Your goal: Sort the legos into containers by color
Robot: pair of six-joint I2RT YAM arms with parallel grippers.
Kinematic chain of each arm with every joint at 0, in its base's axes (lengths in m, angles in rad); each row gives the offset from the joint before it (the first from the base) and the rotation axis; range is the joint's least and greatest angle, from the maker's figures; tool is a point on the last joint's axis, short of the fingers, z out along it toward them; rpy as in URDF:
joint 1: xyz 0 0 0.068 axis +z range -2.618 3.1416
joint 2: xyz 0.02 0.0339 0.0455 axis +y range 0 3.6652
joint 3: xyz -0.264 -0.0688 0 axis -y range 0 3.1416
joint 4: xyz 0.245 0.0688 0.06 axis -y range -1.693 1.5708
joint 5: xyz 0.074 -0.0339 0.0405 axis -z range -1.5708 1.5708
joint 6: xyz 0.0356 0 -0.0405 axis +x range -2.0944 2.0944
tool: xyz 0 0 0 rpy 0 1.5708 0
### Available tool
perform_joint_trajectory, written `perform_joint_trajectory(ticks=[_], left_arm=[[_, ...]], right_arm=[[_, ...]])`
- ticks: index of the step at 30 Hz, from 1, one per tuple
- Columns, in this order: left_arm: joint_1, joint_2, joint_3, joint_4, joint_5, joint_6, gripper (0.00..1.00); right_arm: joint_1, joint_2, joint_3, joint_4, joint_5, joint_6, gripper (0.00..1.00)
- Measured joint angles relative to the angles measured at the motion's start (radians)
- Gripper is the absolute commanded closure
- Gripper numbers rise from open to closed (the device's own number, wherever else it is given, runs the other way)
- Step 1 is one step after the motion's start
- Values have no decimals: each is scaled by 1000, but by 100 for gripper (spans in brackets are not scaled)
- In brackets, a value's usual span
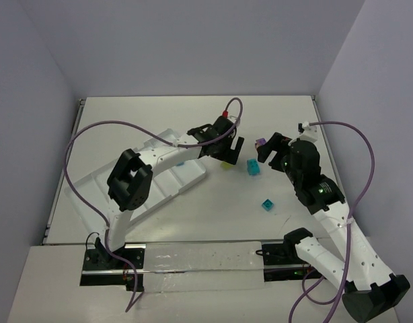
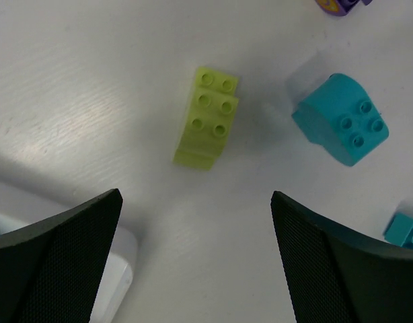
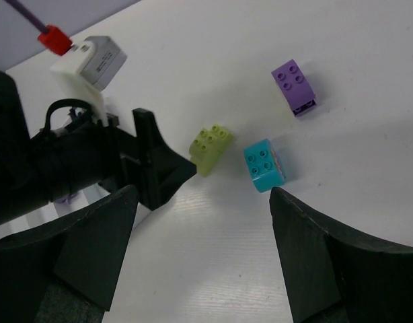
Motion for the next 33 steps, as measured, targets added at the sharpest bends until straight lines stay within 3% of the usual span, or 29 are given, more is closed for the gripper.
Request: perform_joint_trajectory(ticks=[5,22,27,28,30,33], left_arm=[[-12,105,82,-3,12,34,2],[-13,217,169,-10,-3,60,29],[-13,224,173,-9,-6,60,45],[-13,224,173,-9,-7,60,56],[-13,224,174,-8,-7,60,64],[-13,224,175,-5,-6,58,89]], right_arm=[[-2,16,0,0,-30,-2,14],[-2,26,0,0,-77,-20,14],[-2,26,0,0,-78,-25,14],[-2,26,0,0,-78,-25,14],[-2,26,0,0,-78,-26,14],[-2,26,0,-1,-81,-29,14]])
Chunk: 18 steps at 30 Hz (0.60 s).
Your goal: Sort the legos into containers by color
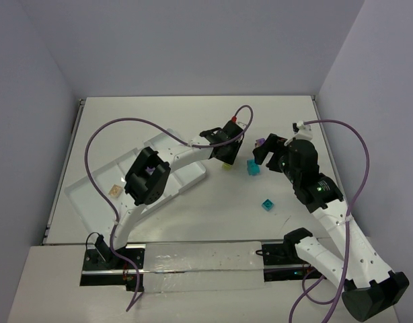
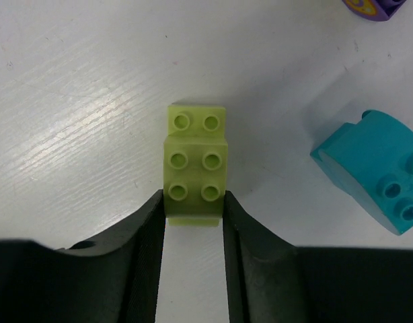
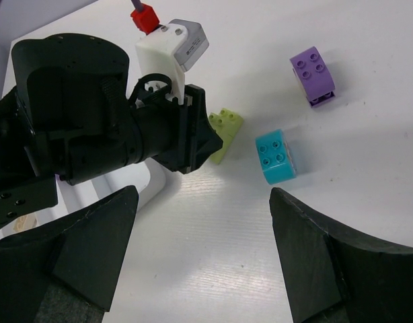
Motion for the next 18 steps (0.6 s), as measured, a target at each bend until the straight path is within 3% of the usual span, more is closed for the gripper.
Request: perform_joint_trajectory(ticks=[2,6,11,14,18], left_arm=[[0,0,0,0,4,-1,99],[22,-20,-23,19,88,-32,100],[112,-207,-271,153,296,-126,100],[194,-388,-484,276,448,-225,100],[277,-582,-652,470,589,-350,100]], right_arm=[[0,0,0,0,0,-3,14],[0,-2,0,-1,-9,-6,14],[0,-4,2,4,-73,-23,14],[-3,-8,1,32,-203,-40,14],[-4,-16,-23,132,-404,-40,14]])
